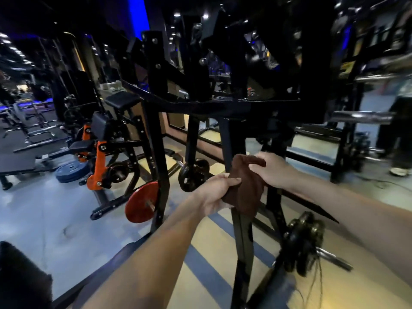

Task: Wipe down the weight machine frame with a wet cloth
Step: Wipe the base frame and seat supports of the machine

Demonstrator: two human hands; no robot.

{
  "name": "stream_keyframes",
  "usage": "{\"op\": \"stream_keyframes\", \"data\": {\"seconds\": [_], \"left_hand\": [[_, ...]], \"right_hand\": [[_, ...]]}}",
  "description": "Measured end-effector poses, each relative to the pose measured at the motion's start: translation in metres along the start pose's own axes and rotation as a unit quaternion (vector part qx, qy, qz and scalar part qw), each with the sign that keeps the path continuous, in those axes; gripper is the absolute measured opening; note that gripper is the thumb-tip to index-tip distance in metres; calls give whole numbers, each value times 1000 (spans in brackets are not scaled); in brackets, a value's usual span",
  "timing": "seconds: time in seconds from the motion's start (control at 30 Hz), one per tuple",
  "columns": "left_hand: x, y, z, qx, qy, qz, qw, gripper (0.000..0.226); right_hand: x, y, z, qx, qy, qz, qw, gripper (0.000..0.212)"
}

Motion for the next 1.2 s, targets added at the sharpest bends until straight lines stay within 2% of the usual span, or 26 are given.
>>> {"op": "stream_keyframes", "data": {"seconds": [0.07, 0.23, 0.37, 0.43, 0.5, 0.6, 0.7, 0.77, 1.0, 1.1, 1.2], "left_hand": [[-3, -31, -13, -15, 6, -9, 1000, 21], [-16, -97, -51, 22, 29, 40, 999, 20], [-24, -151, -76, 33, 32, 83, 995, 27], [-22, -173, -88, 48, 13, 87, 995, 31], [-20, -188, -97, 69, -6, 83, 994, 23], [-20, -203, -107, 109, -8, 55, 992, 5], [-22, -208, -123, 145, -6, 8, 989, 19], [-25, -211, -127, 153, -9, 7, 988, 18], [-15, -236, -168, 107, -5, 16, 994, 23], [-18, -251, -180, 78, 34, 72, 994, 33], [-14, -266, -198, 34, 30, 85, 995, 43]], "right_hand": [[32, 20, 4, -4, -9, 14, 1000, 13], [105, 65, 4, -2, -38, 39, 998, 14], [164, 102, 8, 7, -113, -31, 993, 12], [192, 116, 10, 13, -152, -91, 984, 19], [211, 127, 12, 11, -179, -142, 973, 28], [228, 138, 11, -19, -161, -131, 978, 21], [238, 142, 8, -40, -130, -83, 987, 26], [239, 142, 11, -50, -137, -63, 987, 27], [267, 161, 11, 0, -198, -154, 968, 17], [285, 168, 11, 9, -214, -191, 958, 23], [304, 184, 5, 38, -219, -205, 953, 25]]}}
Point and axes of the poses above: each hand's wrist, its own z-axis away from the middle knuckle, its own y-axis out of the back of the hand, x = y × z, the point moved 6 cm from there along -z, towards the middle knuckle
